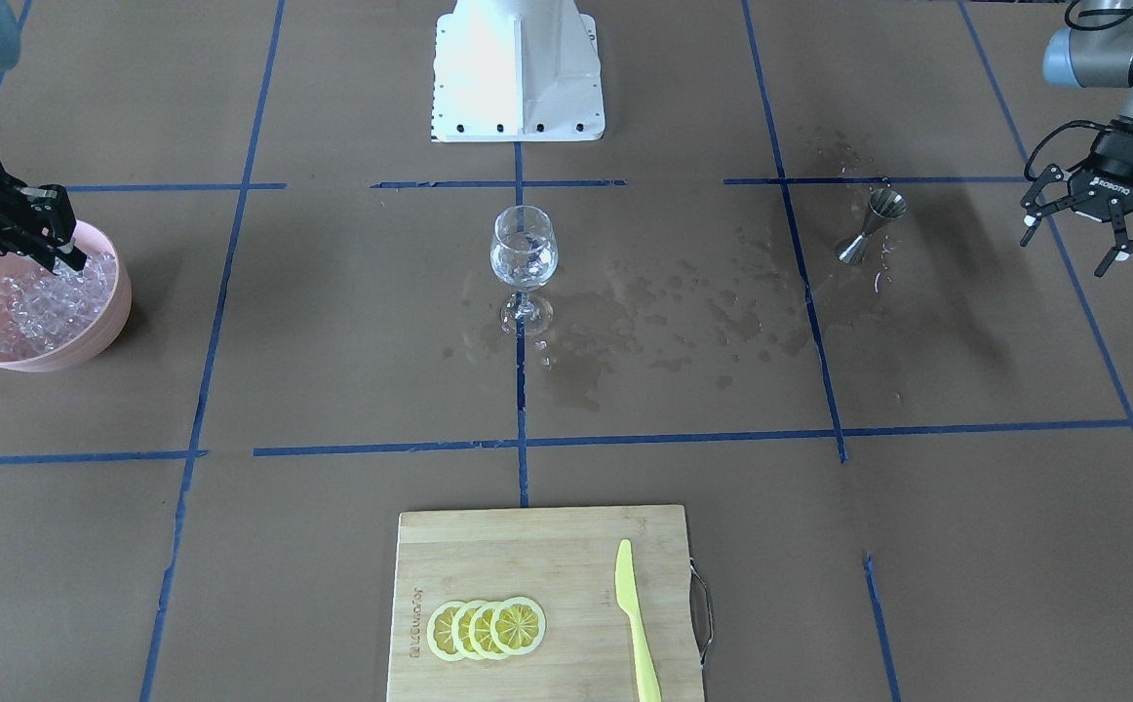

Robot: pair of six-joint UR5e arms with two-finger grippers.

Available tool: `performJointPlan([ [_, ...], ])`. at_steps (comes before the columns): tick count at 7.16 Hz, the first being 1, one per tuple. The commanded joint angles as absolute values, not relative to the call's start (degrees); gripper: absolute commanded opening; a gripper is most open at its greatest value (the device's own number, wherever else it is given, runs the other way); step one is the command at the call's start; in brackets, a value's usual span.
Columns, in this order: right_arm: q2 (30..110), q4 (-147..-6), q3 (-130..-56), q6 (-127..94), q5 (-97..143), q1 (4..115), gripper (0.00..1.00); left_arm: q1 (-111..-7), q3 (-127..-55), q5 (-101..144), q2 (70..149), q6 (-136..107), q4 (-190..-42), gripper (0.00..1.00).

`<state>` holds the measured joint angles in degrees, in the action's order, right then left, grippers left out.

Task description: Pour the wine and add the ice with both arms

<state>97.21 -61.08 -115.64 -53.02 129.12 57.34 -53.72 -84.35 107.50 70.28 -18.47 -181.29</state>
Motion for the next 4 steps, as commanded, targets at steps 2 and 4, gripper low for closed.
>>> performJointPlan([
  [2,87.3,-62.1,-117.8,-69.9,127.5,51.1,0.0,-68.9,-84.6,127.7,77.8,-18.5,-162.8,1.0],
  [4,80.8,-65.2,-117.7,-75.0,123.1,45.0,0.0,-72.7,-84.8,132.9,80.9,-18.4,-155.2,1.0],
])
